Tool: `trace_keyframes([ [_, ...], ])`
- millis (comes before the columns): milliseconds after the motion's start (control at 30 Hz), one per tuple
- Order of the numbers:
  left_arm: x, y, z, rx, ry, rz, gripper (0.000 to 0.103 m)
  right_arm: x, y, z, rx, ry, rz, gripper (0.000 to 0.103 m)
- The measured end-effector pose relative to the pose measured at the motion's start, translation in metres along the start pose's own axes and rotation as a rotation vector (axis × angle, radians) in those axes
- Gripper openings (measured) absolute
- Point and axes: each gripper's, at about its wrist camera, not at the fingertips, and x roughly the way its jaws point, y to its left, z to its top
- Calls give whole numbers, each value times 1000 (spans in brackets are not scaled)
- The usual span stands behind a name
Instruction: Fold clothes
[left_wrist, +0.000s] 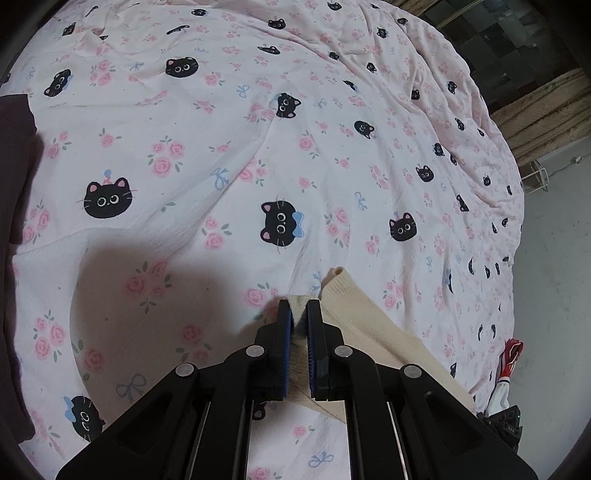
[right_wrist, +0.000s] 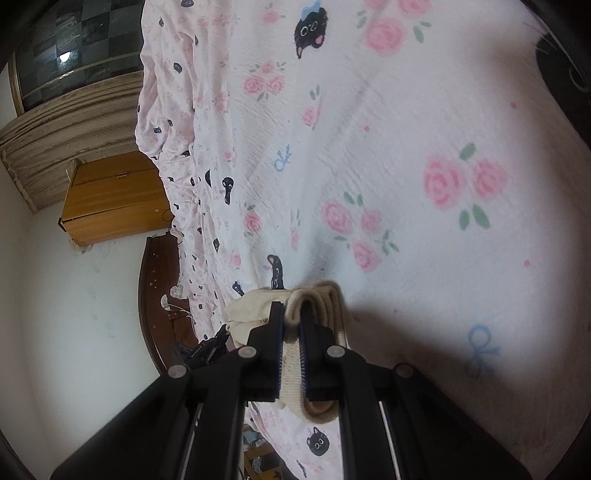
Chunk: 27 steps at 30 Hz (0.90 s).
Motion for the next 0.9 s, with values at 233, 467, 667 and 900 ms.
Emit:
trace_keyframes([
  [233,-5,-4,3,-2,-19,-6,6,-16,9,1,-8,-48,37,65],
  [467,-7,-4,10,-61,-42,-88,6,-38,16,2,-47,-109,62,67],
  [667,-9,0,16,-125,-66,-151,6,-33,51,-12,-209,-60,71,67],
  [900,-9,7,25,-200,-104,-169,6,5,83,-42,-399,110,10,67],
])
